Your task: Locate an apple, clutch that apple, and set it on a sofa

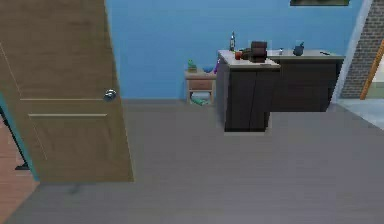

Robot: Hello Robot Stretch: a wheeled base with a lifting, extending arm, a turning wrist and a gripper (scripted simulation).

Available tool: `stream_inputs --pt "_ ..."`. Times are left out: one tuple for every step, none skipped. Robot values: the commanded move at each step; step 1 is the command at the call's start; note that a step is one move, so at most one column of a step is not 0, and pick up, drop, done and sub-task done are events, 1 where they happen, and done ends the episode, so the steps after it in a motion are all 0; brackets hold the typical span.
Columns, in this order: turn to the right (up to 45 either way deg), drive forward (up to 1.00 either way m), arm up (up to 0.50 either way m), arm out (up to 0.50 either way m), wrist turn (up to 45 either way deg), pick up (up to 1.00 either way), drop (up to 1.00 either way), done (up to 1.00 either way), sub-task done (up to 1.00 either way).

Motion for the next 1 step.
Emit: stream_inputs --pt "-45.0 0.00 0.00 0.00 0.0 0.00 0.00 0.00 0.00"
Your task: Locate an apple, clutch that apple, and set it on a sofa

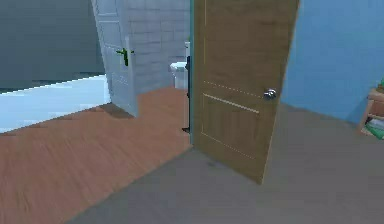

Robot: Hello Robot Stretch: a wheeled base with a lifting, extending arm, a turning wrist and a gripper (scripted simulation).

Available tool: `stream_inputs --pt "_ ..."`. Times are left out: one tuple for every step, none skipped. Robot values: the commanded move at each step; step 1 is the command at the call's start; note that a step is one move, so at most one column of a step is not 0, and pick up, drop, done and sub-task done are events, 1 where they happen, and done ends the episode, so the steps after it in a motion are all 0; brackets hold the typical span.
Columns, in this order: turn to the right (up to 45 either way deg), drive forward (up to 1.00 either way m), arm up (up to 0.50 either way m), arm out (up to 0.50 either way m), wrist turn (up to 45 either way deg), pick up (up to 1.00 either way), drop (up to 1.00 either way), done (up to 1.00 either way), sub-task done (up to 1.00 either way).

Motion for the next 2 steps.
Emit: stream_inputs --pt "-18.0 0.00 0.00 0.00 0.0 0.00 0.00 0.00 0.00" --pt "0.0 0.15 0.00 0.00 0.0 0.00 0.00 0.00 0.00"
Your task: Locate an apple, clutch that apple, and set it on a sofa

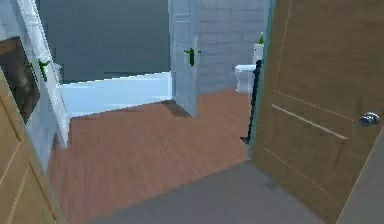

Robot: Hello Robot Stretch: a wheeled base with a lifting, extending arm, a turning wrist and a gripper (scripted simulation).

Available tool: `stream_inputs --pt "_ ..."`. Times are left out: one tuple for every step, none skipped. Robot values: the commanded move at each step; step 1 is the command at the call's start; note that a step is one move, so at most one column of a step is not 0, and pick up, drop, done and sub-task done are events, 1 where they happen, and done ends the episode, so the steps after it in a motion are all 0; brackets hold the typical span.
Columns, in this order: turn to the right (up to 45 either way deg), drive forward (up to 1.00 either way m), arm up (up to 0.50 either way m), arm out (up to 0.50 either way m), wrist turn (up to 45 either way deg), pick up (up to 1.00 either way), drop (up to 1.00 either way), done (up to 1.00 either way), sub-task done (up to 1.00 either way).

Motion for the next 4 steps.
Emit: stream_inputs --pt "45.0 0.00 0.00 0.00 0.0 0.00 0.00 0.00 0.00" --pt "24.0 0.00 0.00 0.00 0.0 0.00 0.00 0.00 0.00" --pt "0.0 1.00 0.00 0.00 0.0 0.00 0.00 0.00 0.00" --pt "3.0 0.00 0.00 0.00 0.0 0.00 0.00 0.00 0.00"
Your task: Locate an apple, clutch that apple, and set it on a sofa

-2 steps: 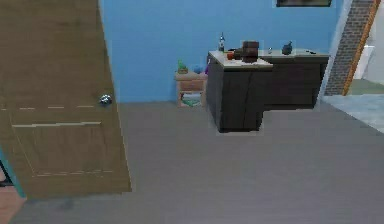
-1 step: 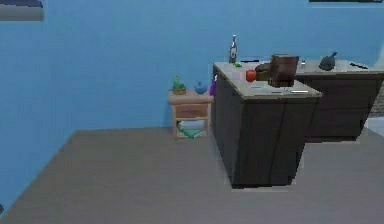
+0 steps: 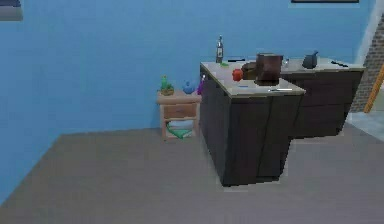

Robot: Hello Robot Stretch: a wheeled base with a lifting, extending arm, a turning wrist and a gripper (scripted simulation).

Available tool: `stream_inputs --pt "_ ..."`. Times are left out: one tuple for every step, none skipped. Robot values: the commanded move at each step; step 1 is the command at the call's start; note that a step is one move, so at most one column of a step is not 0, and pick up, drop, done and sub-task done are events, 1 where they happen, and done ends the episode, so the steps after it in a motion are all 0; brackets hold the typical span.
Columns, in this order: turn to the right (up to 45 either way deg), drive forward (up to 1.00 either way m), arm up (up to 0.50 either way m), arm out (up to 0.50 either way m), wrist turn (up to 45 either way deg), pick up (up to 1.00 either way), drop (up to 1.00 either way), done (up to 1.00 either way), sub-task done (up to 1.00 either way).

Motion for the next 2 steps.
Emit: stream_inputs --pt "0.0 0.85 0.00 0.00 0.0 0.00 0.00 0.00 0.00" --pt "-45.0 0.00 0.00 0.00 0.0 0.00 0.00 0.00 0.00"
